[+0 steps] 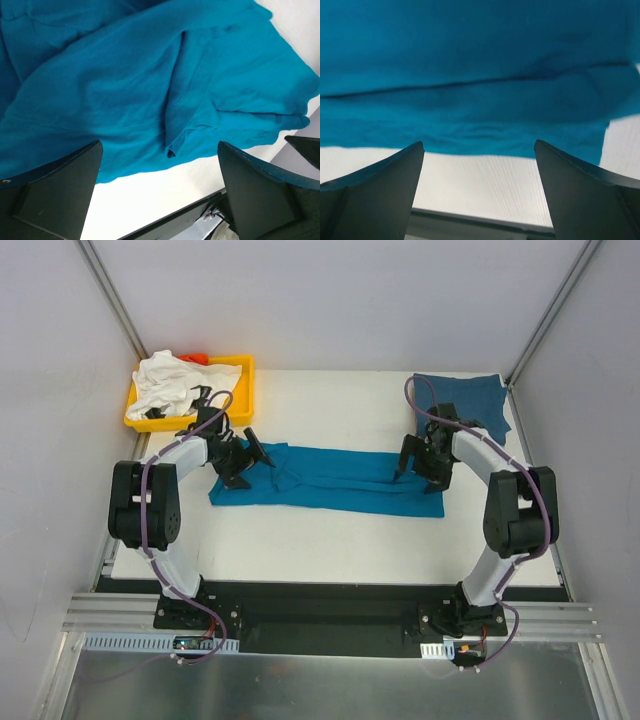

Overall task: Fold and stack the t-shirts
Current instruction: Fold the other side of the tshirt into a rectangle

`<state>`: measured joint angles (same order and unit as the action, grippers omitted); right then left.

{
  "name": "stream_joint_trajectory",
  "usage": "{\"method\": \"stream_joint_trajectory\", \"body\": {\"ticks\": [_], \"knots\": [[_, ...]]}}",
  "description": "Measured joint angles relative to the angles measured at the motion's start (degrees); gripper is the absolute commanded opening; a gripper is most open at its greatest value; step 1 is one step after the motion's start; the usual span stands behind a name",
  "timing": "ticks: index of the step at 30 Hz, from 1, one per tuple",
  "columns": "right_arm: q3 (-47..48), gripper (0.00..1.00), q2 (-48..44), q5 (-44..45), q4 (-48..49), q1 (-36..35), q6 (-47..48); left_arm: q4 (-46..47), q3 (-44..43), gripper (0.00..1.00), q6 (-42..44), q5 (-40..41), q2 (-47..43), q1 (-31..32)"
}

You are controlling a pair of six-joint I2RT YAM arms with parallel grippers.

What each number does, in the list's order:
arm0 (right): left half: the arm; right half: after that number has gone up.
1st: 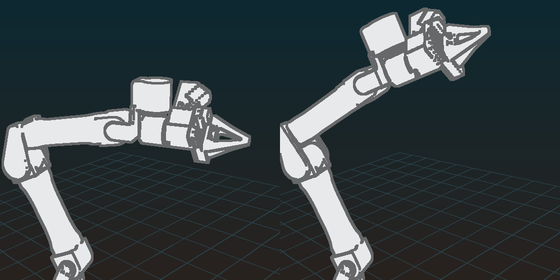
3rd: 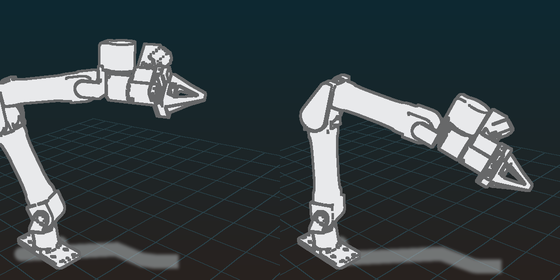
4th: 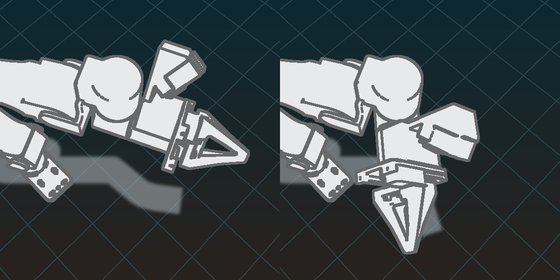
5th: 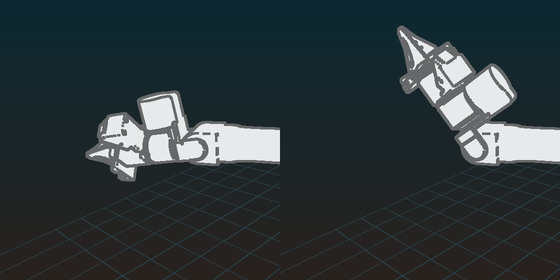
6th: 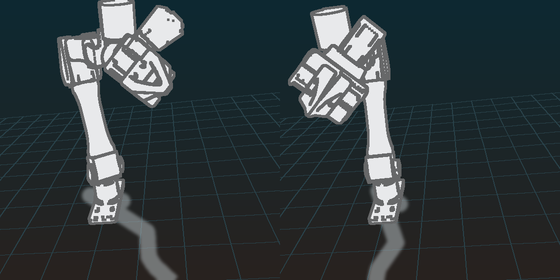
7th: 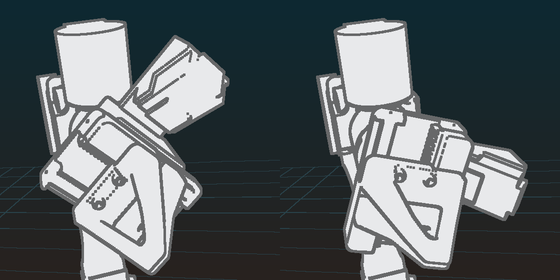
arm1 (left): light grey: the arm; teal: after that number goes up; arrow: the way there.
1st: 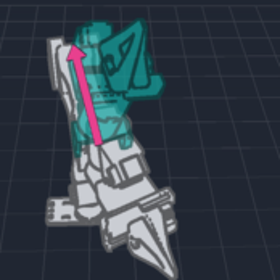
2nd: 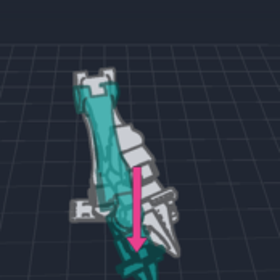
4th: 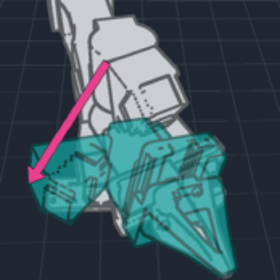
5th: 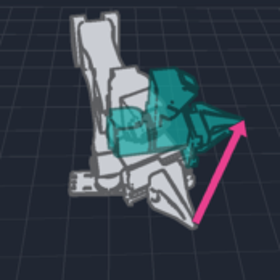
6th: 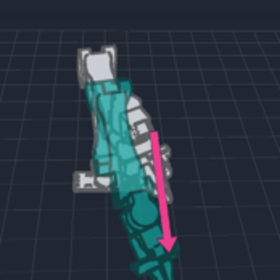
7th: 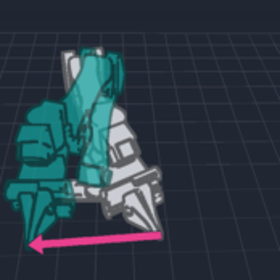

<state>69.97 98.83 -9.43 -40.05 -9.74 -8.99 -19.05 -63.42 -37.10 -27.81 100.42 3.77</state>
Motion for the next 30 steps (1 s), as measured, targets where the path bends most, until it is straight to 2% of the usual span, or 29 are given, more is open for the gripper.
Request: {"method": "stream_joint_trajectory", "body": {"ticks": [8, 16, 24, 30], "knots": [[9.9, 0.96, 11.7, 0.6, 5.6, 1.4, -3.7, 1.0, 2.5, 0.99, -0.2, 1.3, 0.7, -1.1], [13.9, 0.96, 13.0, 1.2, 7.0, 3.3, -3.0, 2.3, 3.5, 0.99, -1.1, 0.7, 0.7, -2.7], [6.3, 0.96, 4.4, -0.1, 7.6, 1.6, 1.7, 3.8, 5.2, 0.99, -1.0, 0.3, -0.5, -2.8], [0.0, 0.97, 0.2, -2.0, 7.7, -2.9, 4.4, 3.7, 7.4, 0.99, -1.0, 0.2, -2.6, -3.9]]}}
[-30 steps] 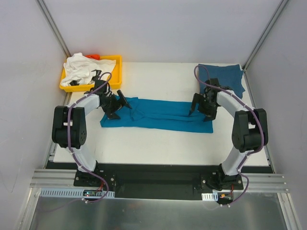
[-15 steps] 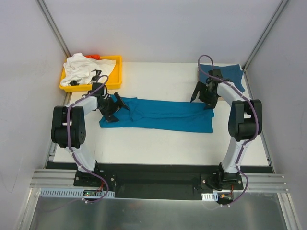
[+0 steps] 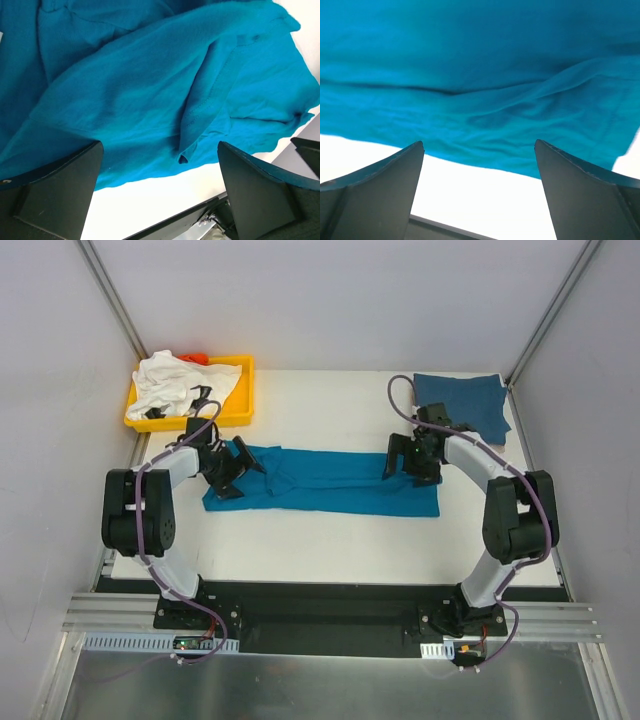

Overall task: Fold and stack the t-shirts
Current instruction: Fold the other side of the tshirt into a rectangle

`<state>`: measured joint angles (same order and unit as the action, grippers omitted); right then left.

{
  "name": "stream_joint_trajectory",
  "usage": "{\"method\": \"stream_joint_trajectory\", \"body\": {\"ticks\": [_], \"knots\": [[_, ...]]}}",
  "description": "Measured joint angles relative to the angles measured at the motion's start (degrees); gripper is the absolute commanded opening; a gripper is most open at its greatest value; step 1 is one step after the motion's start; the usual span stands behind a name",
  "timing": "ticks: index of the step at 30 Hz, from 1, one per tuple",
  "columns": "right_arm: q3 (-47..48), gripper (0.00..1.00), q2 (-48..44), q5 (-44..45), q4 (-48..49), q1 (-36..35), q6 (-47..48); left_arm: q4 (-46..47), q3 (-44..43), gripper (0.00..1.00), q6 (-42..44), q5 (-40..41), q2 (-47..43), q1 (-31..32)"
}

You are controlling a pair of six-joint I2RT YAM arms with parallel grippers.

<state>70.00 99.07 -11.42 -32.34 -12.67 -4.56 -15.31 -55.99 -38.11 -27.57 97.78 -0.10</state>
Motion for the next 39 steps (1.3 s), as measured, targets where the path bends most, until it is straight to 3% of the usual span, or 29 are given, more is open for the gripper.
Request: {"method": "stream_joint_trajectory", "body": {"ticks": [8, 13, 17, 20, 25, 31, 39], "knots": [[-0.5, 0.96, -2.7, 0.2, -0.5, -5.4, 2.7, -2.1, -1.0, 0.99, 0.3, 1.2, -4.2, 1.6], [-0.7, 0.96, -5.0, 1.6, -0.5, -5.6, 3.2, -4.7, -12.0, 0.99, 2.5, 4.8, -2.9, 9.4], [-2.0, 0.96, -7.3, 3.3, -1.0, -5.6, 4.0, -6.7, -27.3, 0.99, 5.3, 9.0, 5.4, 15.1], [-3.2, 0.96, -9.3, 5.2, -1.5, -5.6, 4.6, -11.0, -37.2, 0.99, 7.7, 16.6, 13.2, 17.9], [-4.3, 0.96, -11.1, 7.7, -2.3, -5.5, 5.1, -19.0, -47.9, 0.87, 11.1, 27.8, 24.2, 19.9], [-5.4, 0.96, -11.1, 9.3, -2.6, -5.4, 5.2, -25.2, -53.1, 0.83, 14.8, 35.8, 29.4, 20.0], [-5.7, 0.96, -11.1, 9.9, -3.0, -5.0, 5.2, -28.5, -54.5, 0.84, 18.1, 39.0, 30.5, 20.0]]}}
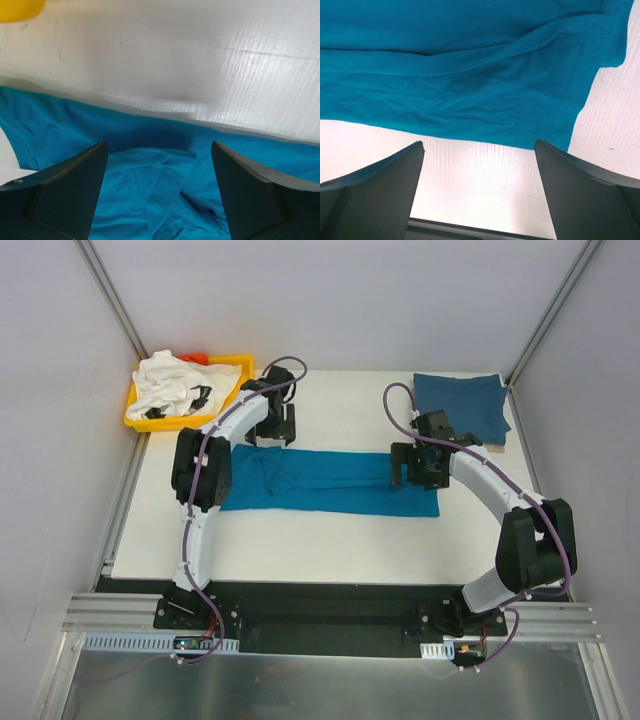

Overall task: Fold and stack the t-shirts
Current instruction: Fold the other side of the tshirt into a rectangle

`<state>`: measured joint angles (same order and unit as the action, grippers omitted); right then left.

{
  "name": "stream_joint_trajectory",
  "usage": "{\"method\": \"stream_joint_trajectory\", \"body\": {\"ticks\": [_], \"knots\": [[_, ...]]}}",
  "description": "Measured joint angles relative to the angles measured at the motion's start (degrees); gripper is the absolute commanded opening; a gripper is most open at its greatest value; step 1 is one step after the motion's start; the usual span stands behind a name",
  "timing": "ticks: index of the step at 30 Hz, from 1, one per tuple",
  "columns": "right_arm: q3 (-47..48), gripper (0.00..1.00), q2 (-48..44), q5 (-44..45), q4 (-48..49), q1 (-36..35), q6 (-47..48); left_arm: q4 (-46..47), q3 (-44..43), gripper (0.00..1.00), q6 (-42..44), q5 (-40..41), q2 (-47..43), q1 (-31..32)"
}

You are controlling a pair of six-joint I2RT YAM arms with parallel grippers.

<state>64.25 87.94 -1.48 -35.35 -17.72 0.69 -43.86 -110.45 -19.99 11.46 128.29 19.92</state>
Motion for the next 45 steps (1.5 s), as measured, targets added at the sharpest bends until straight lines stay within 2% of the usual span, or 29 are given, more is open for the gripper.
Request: {"method": "stream_joint_trajectory", "body": {"ticks": [9, 16, 26, 28, 35, 36, 41, 45], "knots": [[-0.9, 0.96, 0.0, 0.3, 0.0, 0.6, 0.0, -2.6, 0.4, 0.86, 1.8, 3.6, 0.5, 0.0], [-1.4, 0.96, -0.1, 1.8, -0.1, 0.9, 0.0, -3.7, 4.9, 0.85, 2.6, 5.8, -0.7, 0.0], [-1.4, 0.96, -0.3, 2.1, 0.0, 1.0, 0.0, -5.1, 13.9, 0.81, 0.0, 6.9, -11.4, 0.0], [-1.4, 0.96, -0.3, 2.1, 0.0, 1.0, 0.0, -5.4, 14.3, 0.77, -0.4, 7.1, -13.6, 0.0], [-1.4, 0.96, -0.3, 2.1, 0.0, 1.0, 0.0, -5.5, 14.3, 0.75, -1.5, 6.3, -16.3, 0.0], [-1.4, 0.96, -0.3, 2.1, 0.0, 1.0, 0.0, -5.8, 13.7, 0.74, -1.6, 5.5, -16.0, 0.0], [-1.4, 0.96, -0.3, 2.1, 0.0, 1.2, 0.0, -6.1, 6.8, 0.55, -2.1, 0.3, -11.1, 0.0], [-1.4, 0.96, -0.3, 2.2, 0.0, 1.3, 0.0, -5.6, 0.5, 0.47, -2.6, -2.4, -5.6, 0.4]]}}
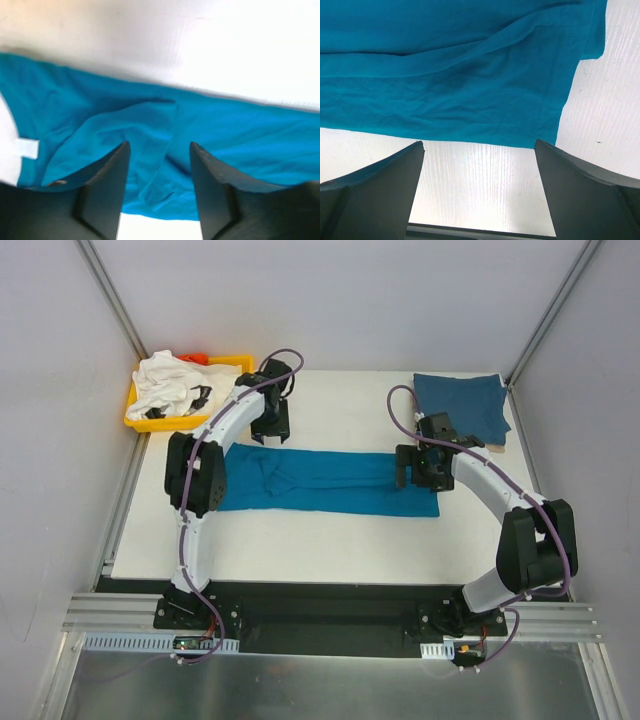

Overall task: Fold and stack the t-shirts
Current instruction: Fold the other side of the tshirt into a rectangle

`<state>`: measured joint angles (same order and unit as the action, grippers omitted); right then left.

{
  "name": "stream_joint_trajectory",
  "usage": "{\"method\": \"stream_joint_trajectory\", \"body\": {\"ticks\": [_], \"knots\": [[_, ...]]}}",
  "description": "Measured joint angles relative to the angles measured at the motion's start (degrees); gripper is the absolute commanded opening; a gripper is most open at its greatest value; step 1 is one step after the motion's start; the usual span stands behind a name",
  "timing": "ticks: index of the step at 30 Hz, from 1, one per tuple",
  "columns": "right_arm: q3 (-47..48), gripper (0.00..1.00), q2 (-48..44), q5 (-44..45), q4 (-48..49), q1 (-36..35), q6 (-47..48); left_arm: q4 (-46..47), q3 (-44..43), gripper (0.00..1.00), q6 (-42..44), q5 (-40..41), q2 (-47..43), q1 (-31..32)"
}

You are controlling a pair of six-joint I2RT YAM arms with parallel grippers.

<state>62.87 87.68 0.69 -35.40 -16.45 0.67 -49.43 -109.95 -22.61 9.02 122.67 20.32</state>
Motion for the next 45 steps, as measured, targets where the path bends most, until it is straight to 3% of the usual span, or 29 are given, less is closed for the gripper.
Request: {"method": "stream_joint_trajectory", "body": {"ticks": [15, 34, 45], "knots": [[0.0, 0.96, 0.8, 0.1, 0.0, 0.7, 0.0, -0.1, -3.9, 0.3, -0.4, -0.6, 11.2, 2.2], [0.0, 0.96, 2.8, 0.0, 0.0, 1.0, -0.1, -0.7, -2.8, 0.25, -2.5, 5.2, 10.8, 2.2], [0.0, 0.96, 4.0, -0.4, 0.2, 1.0, -0.1, -1.9, 0.4, 0.28, -4.2, 6.7, 8.3, 2.2]]}}
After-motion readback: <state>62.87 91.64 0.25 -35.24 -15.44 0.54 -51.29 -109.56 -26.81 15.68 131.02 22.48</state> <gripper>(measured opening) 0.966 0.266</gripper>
